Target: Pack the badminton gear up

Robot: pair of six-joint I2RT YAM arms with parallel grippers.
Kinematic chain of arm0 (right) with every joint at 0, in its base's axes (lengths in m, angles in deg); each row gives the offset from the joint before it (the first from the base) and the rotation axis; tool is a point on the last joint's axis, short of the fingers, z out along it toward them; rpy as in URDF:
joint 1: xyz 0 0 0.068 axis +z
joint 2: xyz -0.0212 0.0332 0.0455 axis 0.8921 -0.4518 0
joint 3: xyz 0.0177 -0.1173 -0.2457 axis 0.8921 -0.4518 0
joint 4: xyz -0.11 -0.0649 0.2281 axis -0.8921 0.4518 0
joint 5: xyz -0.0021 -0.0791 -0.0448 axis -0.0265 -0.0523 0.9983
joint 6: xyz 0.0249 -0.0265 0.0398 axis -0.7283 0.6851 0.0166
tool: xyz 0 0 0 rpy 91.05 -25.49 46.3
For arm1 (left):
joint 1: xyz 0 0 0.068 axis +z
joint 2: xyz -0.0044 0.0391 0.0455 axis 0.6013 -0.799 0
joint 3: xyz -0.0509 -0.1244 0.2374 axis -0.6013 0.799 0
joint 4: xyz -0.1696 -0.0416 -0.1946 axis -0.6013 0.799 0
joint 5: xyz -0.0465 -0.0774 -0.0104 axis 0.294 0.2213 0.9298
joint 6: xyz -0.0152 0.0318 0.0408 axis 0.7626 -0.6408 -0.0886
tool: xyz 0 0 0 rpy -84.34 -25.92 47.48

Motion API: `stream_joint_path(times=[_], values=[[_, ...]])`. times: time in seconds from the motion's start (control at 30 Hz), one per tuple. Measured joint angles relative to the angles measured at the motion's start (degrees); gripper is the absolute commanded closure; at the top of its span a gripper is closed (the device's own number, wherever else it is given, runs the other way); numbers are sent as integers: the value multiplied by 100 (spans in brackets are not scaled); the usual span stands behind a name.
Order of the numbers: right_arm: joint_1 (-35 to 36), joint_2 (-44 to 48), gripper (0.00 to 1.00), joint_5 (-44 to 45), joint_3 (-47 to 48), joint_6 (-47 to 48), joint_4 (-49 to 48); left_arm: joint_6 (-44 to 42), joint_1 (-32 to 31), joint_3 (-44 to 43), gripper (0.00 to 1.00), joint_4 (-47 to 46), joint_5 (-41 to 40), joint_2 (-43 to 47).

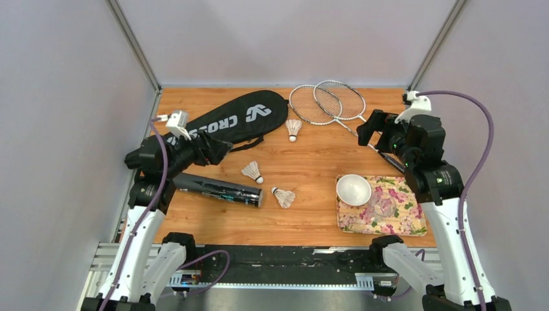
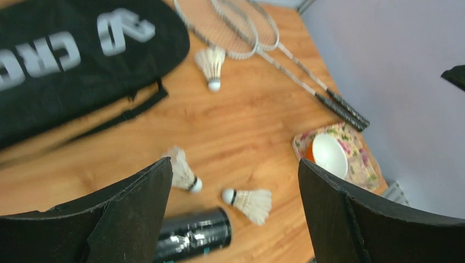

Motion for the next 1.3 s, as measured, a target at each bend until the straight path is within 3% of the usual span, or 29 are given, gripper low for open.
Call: stream_joint_path(times=[0.13,0.2,0.37,0.57,0.77,0.93,1.03,1.13,1.3], values=[[570,-284,0,39,-122,-105,46,428,0,922,8,201,55,15],[1150,-455,0,74,-234,-184,-48,658,0,1311,13,450,-28,44],[2518,-918,0,-442,-968,-616,-815,1528,0,1781,11,931,-256,160],[2938,-1384,1,-1193,-2033,-1169,-1652,2726,-2,2306,9,1591,-350,260],[3171,-1401,1,-1401,-2332,-1314,-2072,3644,-155,2535,12,2105,-728,431],[3644,-1569,14,-1502,-2367,-1405,-2645,3403,-492,2385,10,2262,-1491,284],[4030,-2072,41,-1364,-2391,-1840,-3263,2828,-525,2258,10,2245,-1775,448],[4363,-2684,41,-1209,-2754,-2594,-4304,2256,-531,2273,9,1943,-1567,868],[4625,-3762,43,-1008,-2844,-3296,-5198,1545,-538,2306,10,1078,-656,1443]])
